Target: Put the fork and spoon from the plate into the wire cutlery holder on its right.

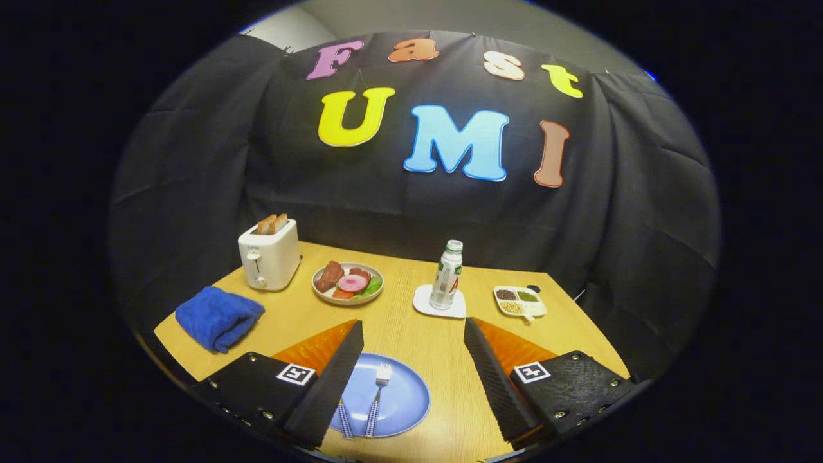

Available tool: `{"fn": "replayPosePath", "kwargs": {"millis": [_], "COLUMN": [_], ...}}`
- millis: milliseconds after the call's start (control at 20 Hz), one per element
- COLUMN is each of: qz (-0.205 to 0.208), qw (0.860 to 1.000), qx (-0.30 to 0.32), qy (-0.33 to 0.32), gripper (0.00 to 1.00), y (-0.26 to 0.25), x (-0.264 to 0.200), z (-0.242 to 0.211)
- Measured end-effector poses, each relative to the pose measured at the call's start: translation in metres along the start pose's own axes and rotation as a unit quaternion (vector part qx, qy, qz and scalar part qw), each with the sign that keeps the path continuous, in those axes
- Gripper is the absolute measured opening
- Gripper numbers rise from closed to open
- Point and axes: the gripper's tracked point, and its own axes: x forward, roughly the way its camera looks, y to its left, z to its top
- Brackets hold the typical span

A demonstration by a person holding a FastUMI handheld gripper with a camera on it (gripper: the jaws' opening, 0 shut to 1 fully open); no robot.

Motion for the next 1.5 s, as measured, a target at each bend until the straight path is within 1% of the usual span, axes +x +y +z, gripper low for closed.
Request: {"fn": "replayPosePath", "kwargs": {"millis": [150, 300, 400, 450, 550, 650, 900, 1050, 1200, 1250, 1300, 1350, 1400, 1450, 1500], "qz": [0.013, 0.021, 0.027, 0.029, 0.035, 0.042, 0.040, 0.043, 0.059, 0.059, 0.062, 0.064, 0.065, 0.071, 0.073], "qw": [0.999, 0.994, 0.987, 0.983, 0.976, 0.968, 0.956, 0.950, 0.935, 0.929, 0.923, 0.919, 0.913, 0.910, 0.907], "qx": [-0.002, -0.002, -0.001, -0.007, -0.023, -0.025, -0.025, -0.028, -0.044, -0.058, -0.070, -0.082, -0.093, -0.098, -0.101], "qy": [0.052, 0.109, 0.158, 0.181, 0.215, 0.247, 0.290, 0.309, 0.347, 0.360, 0.374, 0.381, 0.392, 0.396, 0.403], "gripper": [0.97, 0.97, 0.96, 0.93, 0.92, 0.92, 0.92, 0.88, 0.53, 0.28, 0.11, 0.12, 0.12, 0.12, 0.07], "y": [0.008, 0.014, 0.017, 0.019, 0.024, 0.028, 0.025, 0.027, 0.033, 0.033, 0.032, 0.032, 0.032, 0.032, 0.032], "x": [0.012, 0.024, 0.028, 0.029, 0.034, 0.038, 0.042, 0.044, 0.044, 0.046, 0.046, 0.045, 0.044, 0.045, 0.047], "z": [-0.029, -0.064, -0.093, -0.104, -0.124, -0.145, -0.165, -0.173, -0.186, -0.191, -0.197, -0.190, -0.192, -0.190, -0.191]}}
